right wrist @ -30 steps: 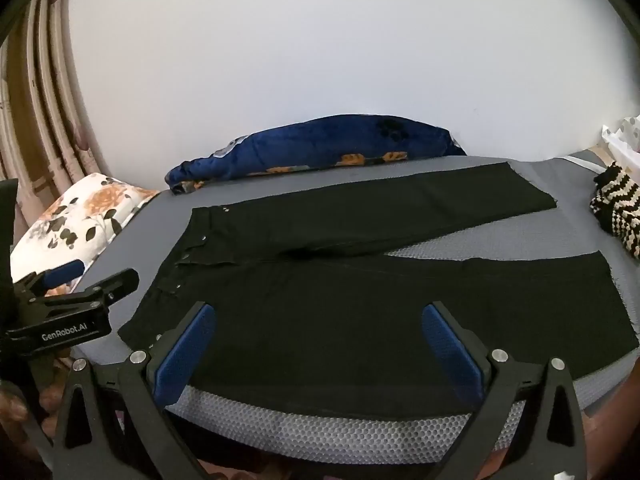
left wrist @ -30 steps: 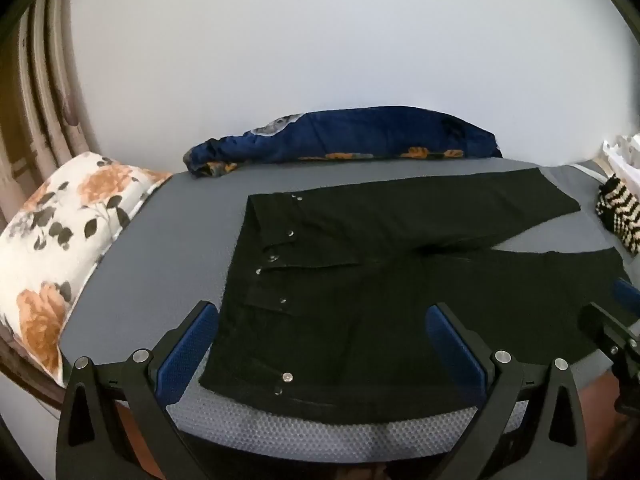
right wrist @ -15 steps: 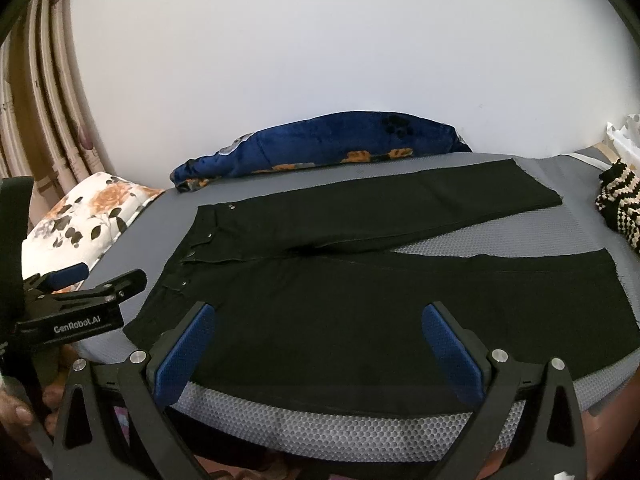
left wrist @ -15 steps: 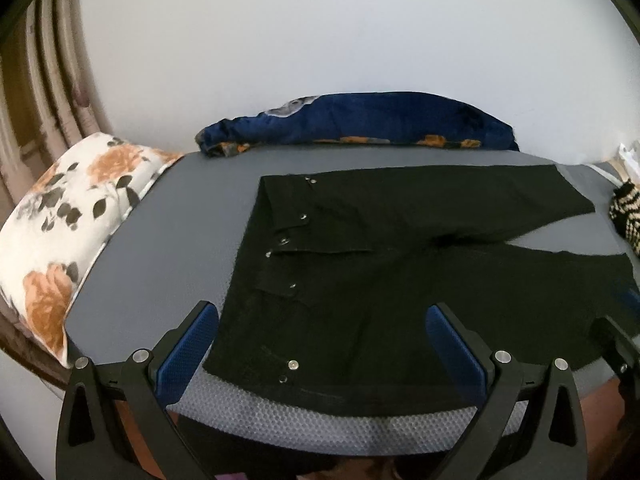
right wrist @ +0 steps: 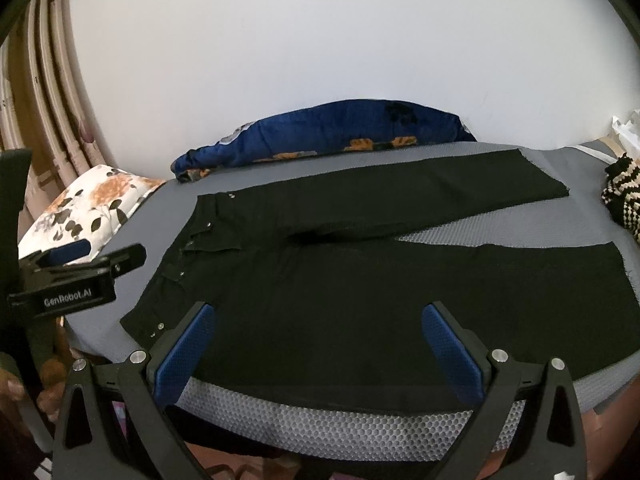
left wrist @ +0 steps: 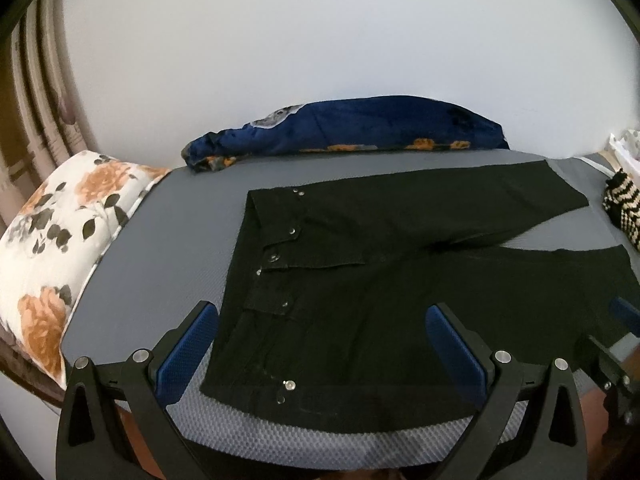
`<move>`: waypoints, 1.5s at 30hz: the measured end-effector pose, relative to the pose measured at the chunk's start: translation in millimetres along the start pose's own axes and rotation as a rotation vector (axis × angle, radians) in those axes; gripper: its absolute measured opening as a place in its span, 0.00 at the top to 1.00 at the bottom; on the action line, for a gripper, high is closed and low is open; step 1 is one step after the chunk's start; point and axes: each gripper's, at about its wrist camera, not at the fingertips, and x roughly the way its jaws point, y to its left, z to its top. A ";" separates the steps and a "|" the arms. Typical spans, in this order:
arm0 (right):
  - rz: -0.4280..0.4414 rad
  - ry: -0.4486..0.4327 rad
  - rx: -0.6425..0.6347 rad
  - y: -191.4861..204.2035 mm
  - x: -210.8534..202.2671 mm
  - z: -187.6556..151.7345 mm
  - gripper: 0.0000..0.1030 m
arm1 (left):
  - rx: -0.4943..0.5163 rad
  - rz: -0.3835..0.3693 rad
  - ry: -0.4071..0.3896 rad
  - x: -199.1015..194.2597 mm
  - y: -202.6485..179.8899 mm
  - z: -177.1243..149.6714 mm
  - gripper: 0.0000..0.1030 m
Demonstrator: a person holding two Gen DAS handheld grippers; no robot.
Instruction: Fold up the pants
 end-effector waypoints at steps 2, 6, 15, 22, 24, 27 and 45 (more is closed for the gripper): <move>0.007 0.009 -0.001 0.0 4.4 -0.2 0.00 | -0.001 -0.009 0.017 6.4 2.0 2.1 0.00; 0.018 0.025 -0.024 2.4 11.7 -2.5 0.00 | 0.000 -0.029 0.007 17.9 6.1 5.6 0.00; 0.023 0.040 -0.125 11.5 18.7 18.1 0.00 | 0.015 -0.070 -0.015 51.4 20.5 26.6 0.00; 0.022 0.036 -0.115 -1.6 28.6 43.8 0.00 | 0.044 -0.057 0.003 87.5 45.3 54.2 0.00; 0.027 0.043 -0.094 -6.2 33.8 47.2 0.00 | 0.059 -0.059 0.019 100.5 53.3 62.2 0.00; 0.018 0.063 -0.099 -6.8 45.6 50.1 0.00 | 0.081 -0.044 0.035 121.3 66.6 74.3 0.00; 0.001 0.172 -0.114 -13.5 94.9 48.0 0.00 | -0.062 -0.439 0.201 280.0 173.1 129.2 0.02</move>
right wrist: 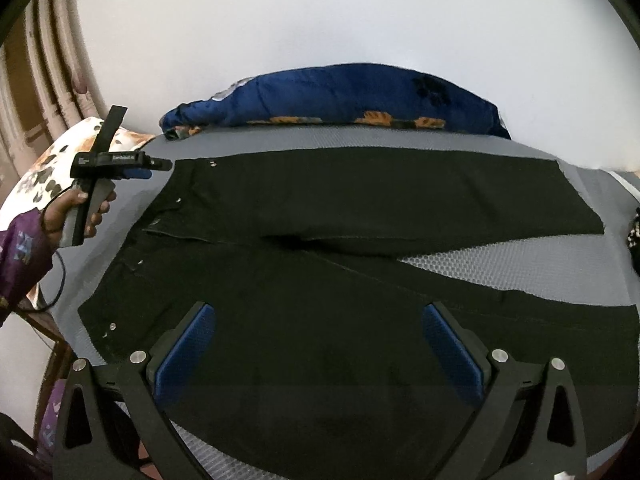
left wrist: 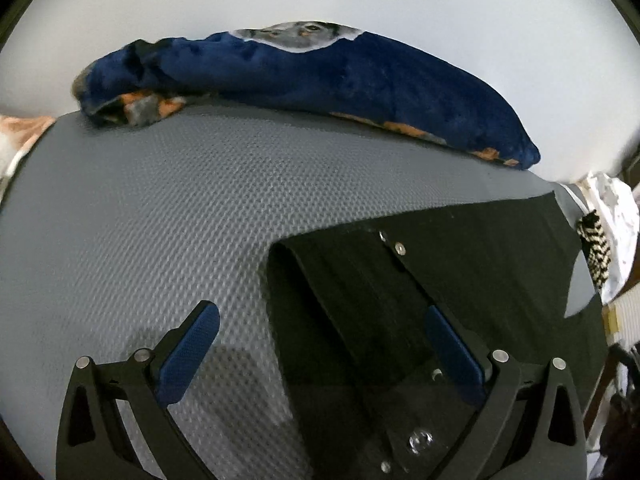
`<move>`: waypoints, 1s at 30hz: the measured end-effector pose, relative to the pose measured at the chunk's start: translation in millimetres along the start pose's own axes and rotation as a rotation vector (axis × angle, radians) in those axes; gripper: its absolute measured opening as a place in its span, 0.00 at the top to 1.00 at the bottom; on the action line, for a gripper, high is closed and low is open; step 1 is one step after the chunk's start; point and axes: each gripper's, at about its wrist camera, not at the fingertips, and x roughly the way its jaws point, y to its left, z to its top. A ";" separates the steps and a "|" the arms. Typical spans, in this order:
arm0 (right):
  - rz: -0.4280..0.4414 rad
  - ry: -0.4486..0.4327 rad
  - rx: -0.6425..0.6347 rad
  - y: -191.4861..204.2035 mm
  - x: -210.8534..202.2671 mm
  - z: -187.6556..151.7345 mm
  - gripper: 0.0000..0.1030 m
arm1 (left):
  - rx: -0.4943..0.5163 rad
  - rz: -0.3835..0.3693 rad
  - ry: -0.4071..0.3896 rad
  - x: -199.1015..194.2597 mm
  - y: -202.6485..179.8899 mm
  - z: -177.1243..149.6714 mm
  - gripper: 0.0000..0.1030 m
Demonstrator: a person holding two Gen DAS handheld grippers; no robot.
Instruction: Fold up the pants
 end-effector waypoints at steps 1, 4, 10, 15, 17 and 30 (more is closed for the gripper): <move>0.000 0.006 0.005 -1.3 2.4 0.1 0.00 | 0.014 -0.010 0.015 5.4 2.0 3.8 0.03; 0.007 0.021 0.023 -4.1 9.1 1.0 0.00 | 0.047 -0.039 0.081 23.3 3.5 12.4 0.10; 0.009 0.027 0.027 -2.4 14.0 3.1 0.00 | 0.071 -0.095 0.104 38.7 6.2 16.8 0.18; 0.007 0.035 0.021 -3.6 20.3 7.0 0.00 | 0.112 -0.040 0.123 38.0 -6.9 17.5 0.46; 0.011 0.036 0.027 -4.9 23.0 10.4 0.00 | 0.112 -0.023 0.109 33.1 -12.3 16.3 0.65; 0.031 -0.107 -0.455 -17.9 48.3 80.8 0.00 | 0.049 0.070 -0.096 -6.3 -21.2 -6.4 0.83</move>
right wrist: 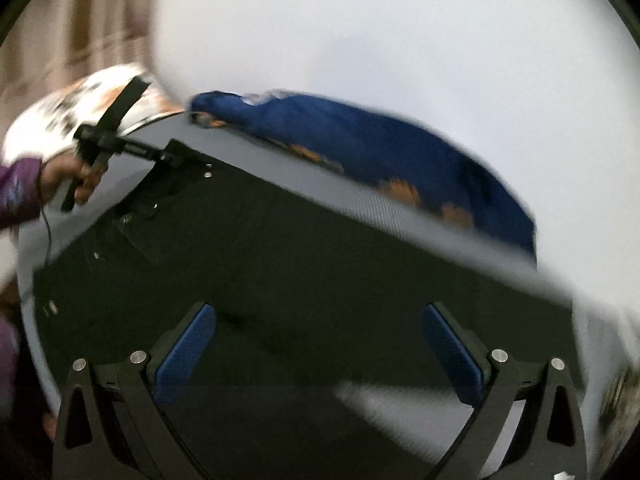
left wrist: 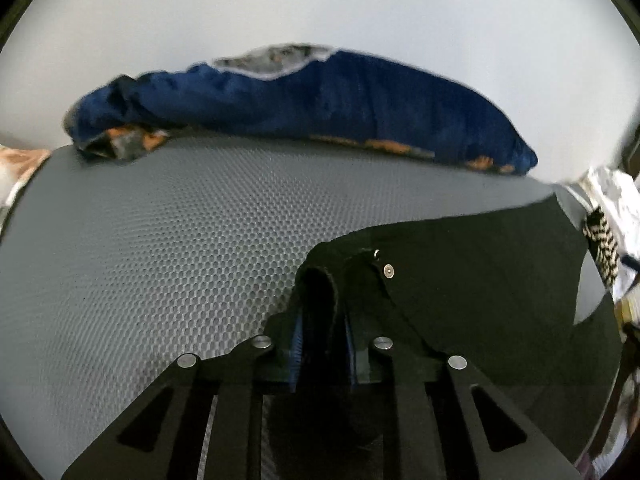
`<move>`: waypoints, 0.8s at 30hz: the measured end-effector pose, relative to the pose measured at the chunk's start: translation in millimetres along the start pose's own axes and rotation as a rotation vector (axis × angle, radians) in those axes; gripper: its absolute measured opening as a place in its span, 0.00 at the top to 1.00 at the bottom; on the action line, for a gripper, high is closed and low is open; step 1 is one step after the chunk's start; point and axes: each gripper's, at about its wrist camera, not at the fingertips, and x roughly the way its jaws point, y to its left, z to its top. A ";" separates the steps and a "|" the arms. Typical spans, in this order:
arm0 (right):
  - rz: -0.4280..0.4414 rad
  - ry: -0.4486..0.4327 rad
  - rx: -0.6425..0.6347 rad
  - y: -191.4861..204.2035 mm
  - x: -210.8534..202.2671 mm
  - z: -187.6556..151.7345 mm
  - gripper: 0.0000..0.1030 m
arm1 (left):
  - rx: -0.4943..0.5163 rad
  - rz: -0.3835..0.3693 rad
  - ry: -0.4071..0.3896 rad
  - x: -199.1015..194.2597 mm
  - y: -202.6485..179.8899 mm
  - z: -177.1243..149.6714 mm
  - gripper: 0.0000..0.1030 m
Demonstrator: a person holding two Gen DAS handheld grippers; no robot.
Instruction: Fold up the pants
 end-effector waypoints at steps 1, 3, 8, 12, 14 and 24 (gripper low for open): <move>0.005 -0.001 -0.075 -7.2 11.4 6.1 0.01 | -0.008 0.004 -0.026 -6.9 -4.2 -1.3 0.83; 0.000 0.045 -0.164 -23.8 38.8 18.0 0.06 | -0.011 0.013 -0.067 -18.0 -12.6 -5.2 0.83; 0.138 0.174 -0.215 -69.6 112.6 55.8 0.20 | -0.019 0.017 -0.141 -38.2 -43.2 -16.5 0.83; 0.180 0.245 -0.300 -80.1 155.5 66.3 0.20 | -0.014 0.022 -0.175 -54.6 -62.1 -30.1 0.83; 0.203 0.286 -0.352 -83.2 172.3 68.2 0.20 | -0.015 0.023 -0.173 -58.1 -67.6 -36.9 0.83; 0.287 0.444 -0.396 -101.8 229.9 64.8 0.22 | -0.071 0.013 -0.198 -76.1 -76.6 -55.4 0.83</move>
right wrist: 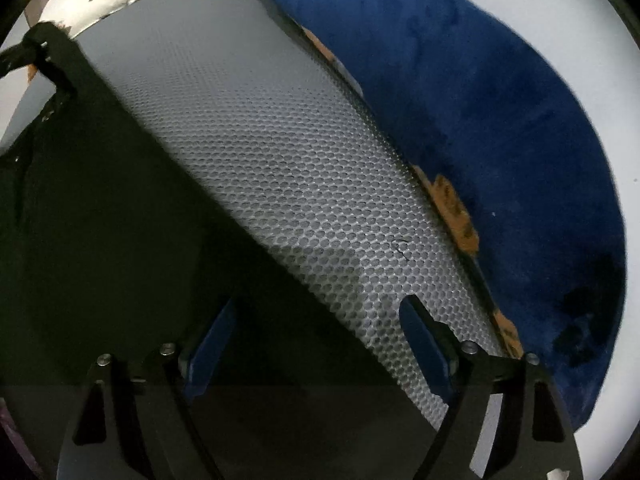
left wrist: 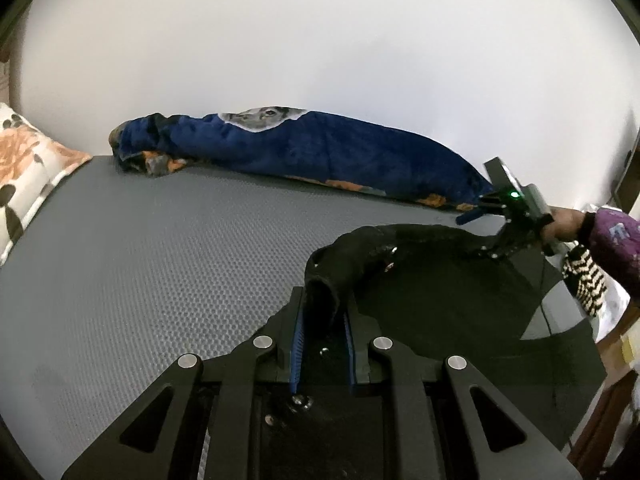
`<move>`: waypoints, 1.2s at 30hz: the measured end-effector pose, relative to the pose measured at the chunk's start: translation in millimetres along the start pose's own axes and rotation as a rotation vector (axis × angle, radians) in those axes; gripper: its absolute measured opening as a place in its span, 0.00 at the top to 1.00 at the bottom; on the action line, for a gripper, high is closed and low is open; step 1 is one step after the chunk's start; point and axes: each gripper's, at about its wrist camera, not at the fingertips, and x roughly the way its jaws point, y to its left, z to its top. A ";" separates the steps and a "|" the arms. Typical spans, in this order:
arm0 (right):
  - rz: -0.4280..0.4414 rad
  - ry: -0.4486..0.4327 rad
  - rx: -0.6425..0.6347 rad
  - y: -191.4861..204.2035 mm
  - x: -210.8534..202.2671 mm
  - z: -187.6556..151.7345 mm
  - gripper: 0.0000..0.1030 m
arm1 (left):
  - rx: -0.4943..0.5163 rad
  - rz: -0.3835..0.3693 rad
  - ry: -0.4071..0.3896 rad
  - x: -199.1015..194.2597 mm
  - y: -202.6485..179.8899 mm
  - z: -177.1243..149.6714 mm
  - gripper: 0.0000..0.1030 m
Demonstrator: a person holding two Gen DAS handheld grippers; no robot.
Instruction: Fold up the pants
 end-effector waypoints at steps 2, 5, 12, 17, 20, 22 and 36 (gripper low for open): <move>0.007 0.009 0.000 -3.0 3.7 3.1 0.22 | -0.001 -0.004 -0.005 -4.2 -3.2 -3.4 0.83; 0.019 0.023 -0.023 -0.5 5.4 6.8 0.22 | 0.015 -0.002 -0.020 -12.8 -11.3 -8.7 0.83; 0.035 0.074 -0.030 8.6 7.4 4.1 0.76 | 0.031 0.011 -0.023 -14.0 -17.6 -11.6 0.83; -0.128 0.066 0.002 25.3 -8.2 -12.3 0.95 | 0.010 0.032 -0.020 -12.0 -10.3 -8.9 0.83; -0.206 -0.004 0.047 49.3 -38.1 -36.7 0.96 | -0.005 0.044 -0.012 -16.1 -3.0 -10.6 0.83; -0.244 -0.041 0.072 72.9 -54.7 -56.1 0.96 | -0.030 0.041 -0.001 -20.5 1.8 -13.3 0.83; -0.328 -0.190 0.315 253.9 -128.5 -131.5 0.96 | -0.088 0.049 0.037 -78.7 -0.8 -75.9 0.83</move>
